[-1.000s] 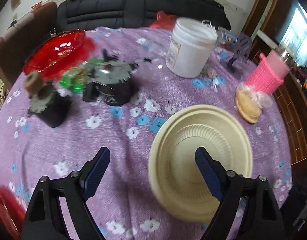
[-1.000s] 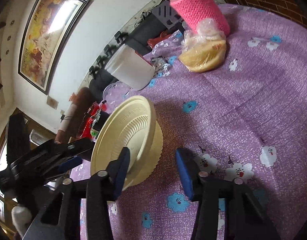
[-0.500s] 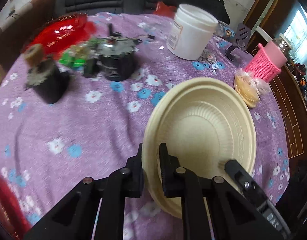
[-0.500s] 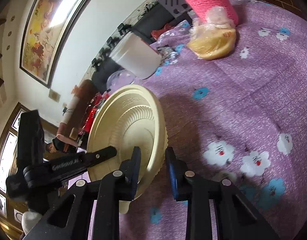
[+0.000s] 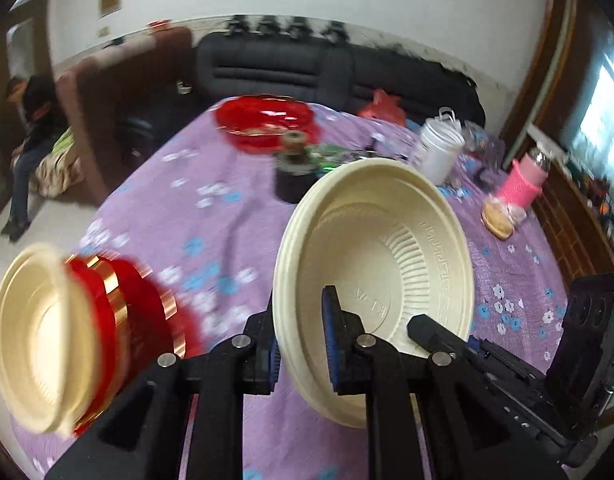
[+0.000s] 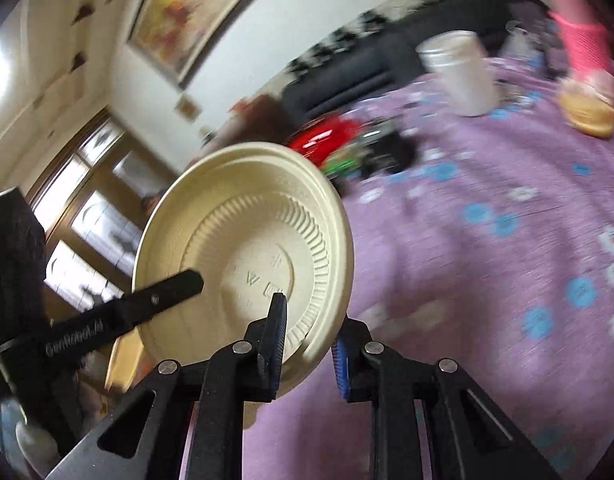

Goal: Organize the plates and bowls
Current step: 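Carry the cream strainer bowl with the right tool over the stack, then lower the strainer bowl into the cream bowl and open the right tool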

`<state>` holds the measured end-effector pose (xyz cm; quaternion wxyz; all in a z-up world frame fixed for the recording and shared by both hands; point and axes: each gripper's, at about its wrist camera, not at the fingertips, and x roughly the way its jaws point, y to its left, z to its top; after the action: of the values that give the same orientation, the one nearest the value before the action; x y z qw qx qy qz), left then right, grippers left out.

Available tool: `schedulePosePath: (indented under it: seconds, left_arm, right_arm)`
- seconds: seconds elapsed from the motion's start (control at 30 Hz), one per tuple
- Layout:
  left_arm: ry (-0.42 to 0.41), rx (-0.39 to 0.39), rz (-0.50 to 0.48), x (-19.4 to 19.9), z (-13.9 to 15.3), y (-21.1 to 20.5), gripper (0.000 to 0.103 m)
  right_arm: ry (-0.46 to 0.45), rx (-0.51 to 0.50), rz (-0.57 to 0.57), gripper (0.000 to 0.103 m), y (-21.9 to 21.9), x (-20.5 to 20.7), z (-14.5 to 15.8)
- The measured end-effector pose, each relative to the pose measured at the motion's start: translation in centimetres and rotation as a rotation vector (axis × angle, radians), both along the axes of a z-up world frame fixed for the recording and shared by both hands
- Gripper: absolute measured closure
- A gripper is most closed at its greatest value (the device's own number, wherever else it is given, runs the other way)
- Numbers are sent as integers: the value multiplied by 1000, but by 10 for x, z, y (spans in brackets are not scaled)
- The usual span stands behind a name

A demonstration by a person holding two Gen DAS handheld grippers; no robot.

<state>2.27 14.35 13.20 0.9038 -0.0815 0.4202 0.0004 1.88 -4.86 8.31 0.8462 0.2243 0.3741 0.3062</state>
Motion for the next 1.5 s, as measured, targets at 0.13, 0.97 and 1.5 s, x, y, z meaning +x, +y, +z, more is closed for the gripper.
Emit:
schedulePosePath:
  seconds: [0.13,0.97,1.5]
  left_arm:
    - [-16,-68,40,-35,6,42,87]
    - [-4,-217,301,-101,-13,239,83]
    - [-124,-198,283,-123,5,231,34]
  right_arm:
    - [-61,3,37,80,26,-26,26]
    - [-77,-246,252,80,252,-39,47]
    - [-230,-300,162,60,255,-60,63]
